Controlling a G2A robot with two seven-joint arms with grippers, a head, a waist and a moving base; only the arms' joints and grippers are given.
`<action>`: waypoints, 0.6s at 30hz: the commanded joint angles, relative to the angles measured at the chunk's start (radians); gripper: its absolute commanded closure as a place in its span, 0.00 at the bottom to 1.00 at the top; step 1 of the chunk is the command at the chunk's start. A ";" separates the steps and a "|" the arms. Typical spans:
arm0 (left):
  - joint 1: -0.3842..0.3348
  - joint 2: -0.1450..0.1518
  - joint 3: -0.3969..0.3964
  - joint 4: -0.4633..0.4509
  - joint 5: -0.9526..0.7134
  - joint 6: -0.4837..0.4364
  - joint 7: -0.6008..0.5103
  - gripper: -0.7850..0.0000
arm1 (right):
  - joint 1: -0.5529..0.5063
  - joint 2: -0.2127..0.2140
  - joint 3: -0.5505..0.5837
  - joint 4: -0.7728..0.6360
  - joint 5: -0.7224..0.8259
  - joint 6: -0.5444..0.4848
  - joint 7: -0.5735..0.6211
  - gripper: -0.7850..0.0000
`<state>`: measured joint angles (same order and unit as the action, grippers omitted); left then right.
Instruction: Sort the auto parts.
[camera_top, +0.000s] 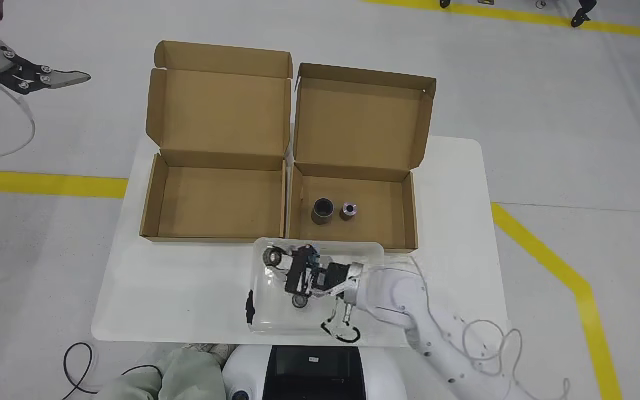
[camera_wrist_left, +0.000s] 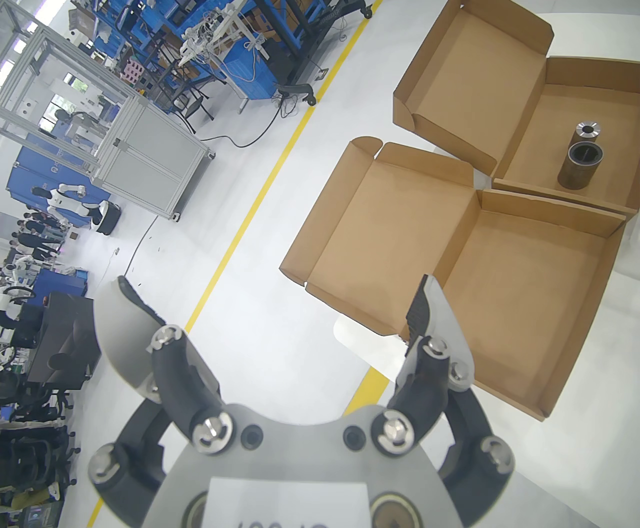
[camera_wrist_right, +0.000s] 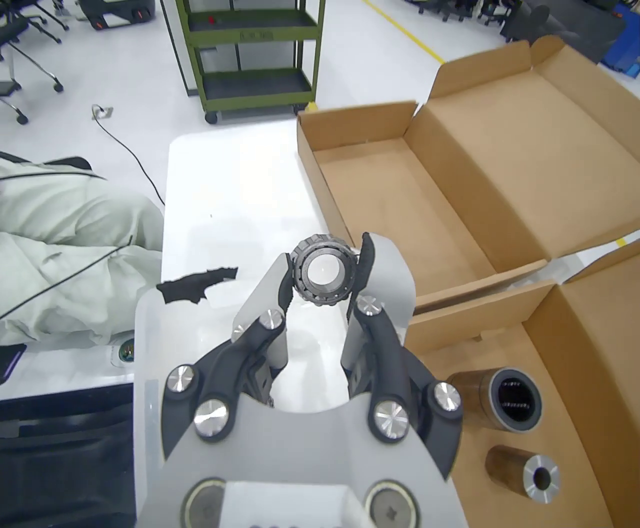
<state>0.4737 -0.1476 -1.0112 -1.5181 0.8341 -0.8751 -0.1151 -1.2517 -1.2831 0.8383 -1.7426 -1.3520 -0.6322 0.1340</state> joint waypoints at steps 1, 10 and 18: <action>0.000 0.000 0.000 0.000 0.000 0.000 0.000 0.00 | 0.013 0.001 0.012 0.012 0.006 -0.005 -0.023 1.00; 0.000 0.000 0.000 0.000 0.000 0.000 0.000 0.00 | 0.078 -0.005 0.053 0.049 0.112 -0.051 -0.155 1.00; 0.000 0.000 0.000 0.000 0.000 0.000 0.000 0.00 | 0.147 -0.014 0.069 0.035 0.152 -0.053 -0.229 1.00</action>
<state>0.4737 -0.1476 -1.0112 -1.5181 0.8341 -0.8751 -0.1151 -1.1114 -1.2962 0.9069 -1.7033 -1.2000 -0.6886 -0.0917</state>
